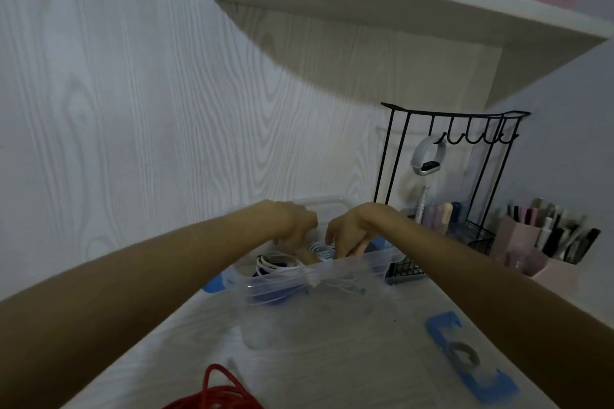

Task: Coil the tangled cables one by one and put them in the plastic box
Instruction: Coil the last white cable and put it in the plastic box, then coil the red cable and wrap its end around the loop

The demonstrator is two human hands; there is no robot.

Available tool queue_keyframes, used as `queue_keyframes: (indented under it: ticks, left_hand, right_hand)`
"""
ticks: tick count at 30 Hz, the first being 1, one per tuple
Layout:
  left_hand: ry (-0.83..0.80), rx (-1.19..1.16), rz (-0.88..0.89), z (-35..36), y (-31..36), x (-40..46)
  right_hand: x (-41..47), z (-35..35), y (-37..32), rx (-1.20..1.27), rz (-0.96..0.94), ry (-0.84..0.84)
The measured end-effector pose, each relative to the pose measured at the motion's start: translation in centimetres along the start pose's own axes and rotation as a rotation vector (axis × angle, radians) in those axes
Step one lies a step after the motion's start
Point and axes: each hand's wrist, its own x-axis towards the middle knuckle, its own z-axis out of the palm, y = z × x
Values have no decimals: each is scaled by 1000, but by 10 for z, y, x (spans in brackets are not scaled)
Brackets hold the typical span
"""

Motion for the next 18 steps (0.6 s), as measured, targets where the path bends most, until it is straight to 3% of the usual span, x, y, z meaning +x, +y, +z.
queue_keyframes:
  ticks: [3,7,11,14,18]
  left_hand:
    - [19,-52,3,-1,5,-2]
    - [2,-61,18,10,12,5]
    - [28,-23,40,17,13,11]
    - [80,4,34,23,16,11]
    - [-53,-39,-16,15,13,6]
  right_hand:
    - [-4,3,2,-17,29,-46]
    - [-9,-12,2,151,3,-56]
    - [4,1,0,-192,17,98]
    - [7,9,0,-246,41,127]
    - [-9,4,1,-201,46,69]
